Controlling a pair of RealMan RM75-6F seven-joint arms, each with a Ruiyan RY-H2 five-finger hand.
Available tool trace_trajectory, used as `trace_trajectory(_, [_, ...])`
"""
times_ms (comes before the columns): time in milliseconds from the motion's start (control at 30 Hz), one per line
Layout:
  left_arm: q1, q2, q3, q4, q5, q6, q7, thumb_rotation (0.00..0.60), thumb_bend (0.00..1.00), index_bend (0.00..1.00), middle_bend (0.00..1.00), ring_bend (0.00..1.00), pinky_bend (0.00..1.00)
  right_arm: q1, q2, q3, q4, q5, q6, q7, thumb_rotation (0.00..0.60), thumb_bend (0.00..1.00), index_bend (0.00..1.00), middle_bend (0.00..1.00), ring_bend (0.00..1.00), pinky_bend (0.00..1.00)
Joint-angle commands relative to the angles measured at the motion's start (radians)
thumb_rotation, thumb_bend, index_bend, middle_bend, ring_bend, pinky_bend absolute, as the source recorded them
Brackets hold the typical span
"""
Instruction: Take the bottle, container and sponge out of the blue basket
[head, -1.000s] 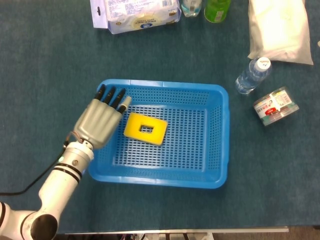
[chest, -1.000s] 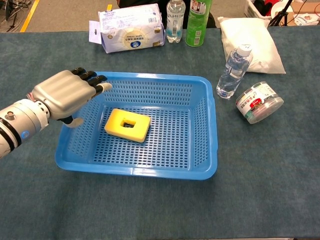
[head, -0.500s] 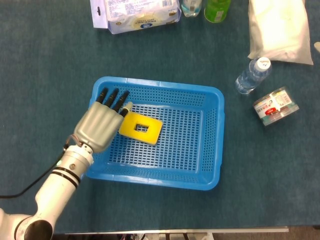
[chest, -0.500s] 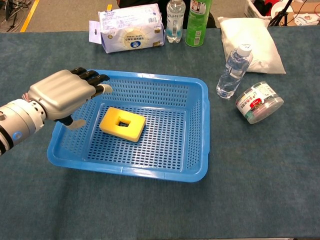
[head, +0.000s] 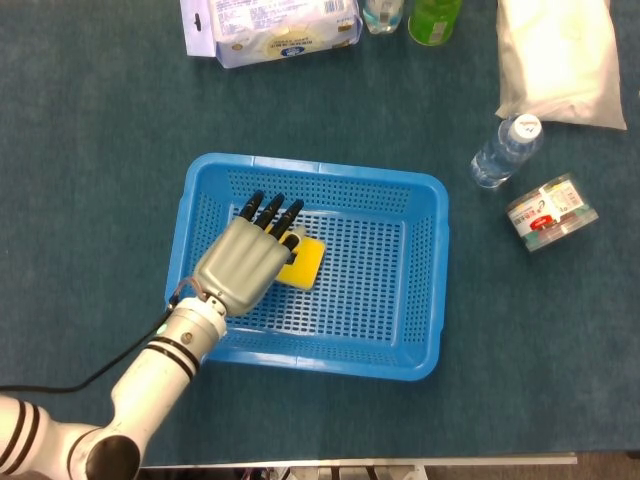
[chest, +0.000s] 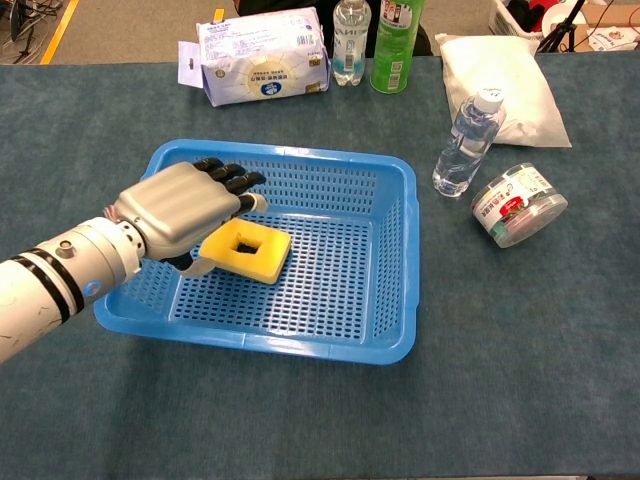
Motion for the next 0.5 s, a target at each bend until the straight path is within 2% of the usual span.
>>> trace_trajectory(33, [-0.016,-0.023,-0.006,0.022,-0.034,-0.002,0.023,0.600,0.27,0.15,0.04,0.00,0.08,-0.003,0.002,-0.001,0.004,-0.001,0.001,0.004,0.600,0.17,0.16,0.27,0.18,0.38])
trace_trajectory(200, [-0.031,-0.037,-0.013,0.044,-0.079,-0.004,0.030,0.600,0.27,0.15,0.09,0.00,0.08,-0.005,0.003,0.000,0.014,0.000,-0.001,0.013,0.600,0.17,0.16,0.27,0.18,0.38])
trace_trajectory(500, [-0.049,-0.055,-0.003,0.080,-0.146,-0.022,0.023,0.600,0.27,0.14,0.07,0.00,0.08,0.001,-0.004,0.001,0.032,-0.001,-0.013,0.025,0.600,0.17,0.16,0.27,0.18,0.38])
